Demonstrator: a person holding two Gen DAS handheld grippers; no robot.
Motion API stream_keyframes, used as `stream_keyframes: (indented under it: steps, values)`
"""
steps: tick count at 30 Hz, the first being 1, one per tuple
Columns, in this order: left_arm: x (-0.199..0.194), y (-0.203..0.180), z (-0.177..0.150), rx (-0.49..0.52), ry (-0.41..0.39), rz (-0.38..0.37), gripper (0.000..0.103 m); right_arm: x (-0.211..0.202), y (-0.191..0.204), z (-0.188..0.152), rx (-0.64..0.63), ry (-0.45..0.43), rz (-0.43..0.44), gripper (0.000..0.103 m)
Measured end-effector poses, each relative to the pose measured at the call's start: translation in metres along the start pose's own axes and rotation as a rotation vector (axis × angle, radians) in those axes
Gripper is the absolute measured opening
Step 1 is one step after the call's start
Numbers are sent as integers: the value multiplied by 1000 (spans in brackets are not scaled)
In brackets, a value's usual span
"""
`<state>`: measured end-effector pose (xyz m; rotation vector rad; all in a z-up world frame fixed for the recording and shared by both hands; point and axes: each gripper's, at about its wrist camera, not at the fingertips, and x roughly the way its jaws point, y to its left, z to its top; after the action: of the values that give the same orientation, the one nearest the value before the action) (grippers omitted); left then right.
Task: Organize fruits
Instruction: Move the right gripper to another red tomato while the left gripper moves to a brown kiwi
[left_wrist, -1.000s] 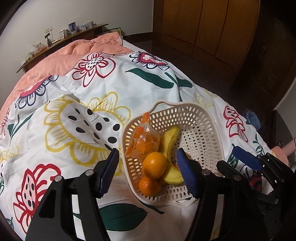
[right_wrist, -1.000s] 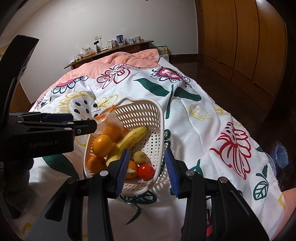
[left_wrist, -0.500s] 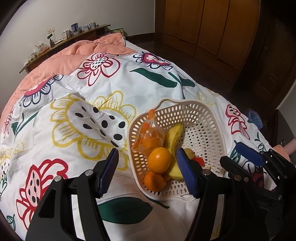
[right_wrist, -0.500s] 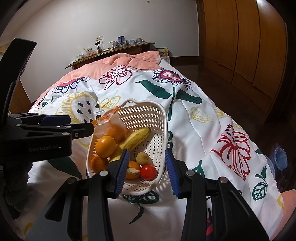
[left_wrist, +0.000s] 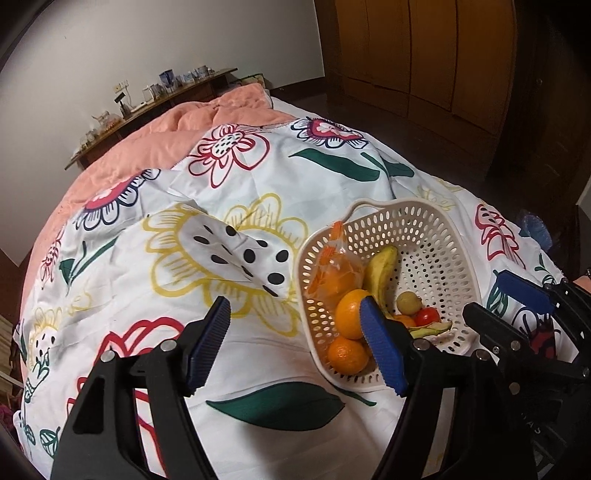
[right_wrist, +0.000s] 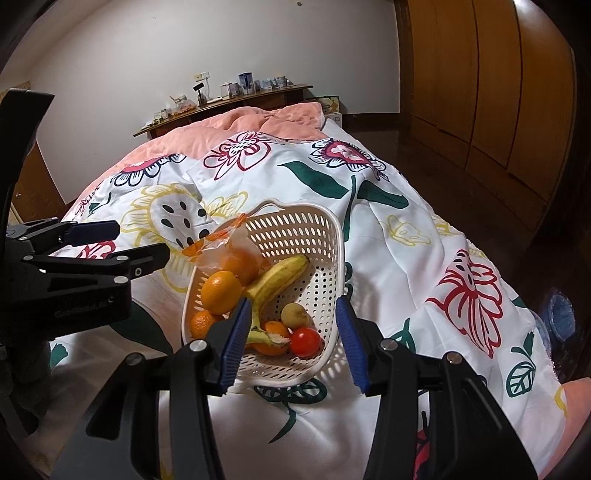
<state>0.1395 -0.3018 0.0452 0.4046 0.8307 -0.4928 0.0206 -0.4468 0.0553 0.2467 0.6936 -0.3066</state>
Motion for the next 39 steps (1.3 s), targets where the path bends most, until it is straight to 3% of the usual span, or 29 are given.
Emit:
stream_keyframes:
  steps: [7,9,11,26,30,39]
  values:
    - [-16,2,-5,22,-43,56,80,-2,7,0,-4,0,9,49]
    - [-20,3,-6,28,-58,72,81,-4,8,0,-3,-3,14,62]
    - [-25,4,-8,32,-69,88,81,-6,8,1,1,-12,19,65]
    - [-61,24,-25,19,-160,206,82,-15,28,4,-27,-17,47,66]
    - [-71,31,-30,10,-184,222,88,-17,35,4,-36,-18,56,66]
    - [-86,41,-42,0,-216,254,88,-24,54,5,-69,-20,68,66]
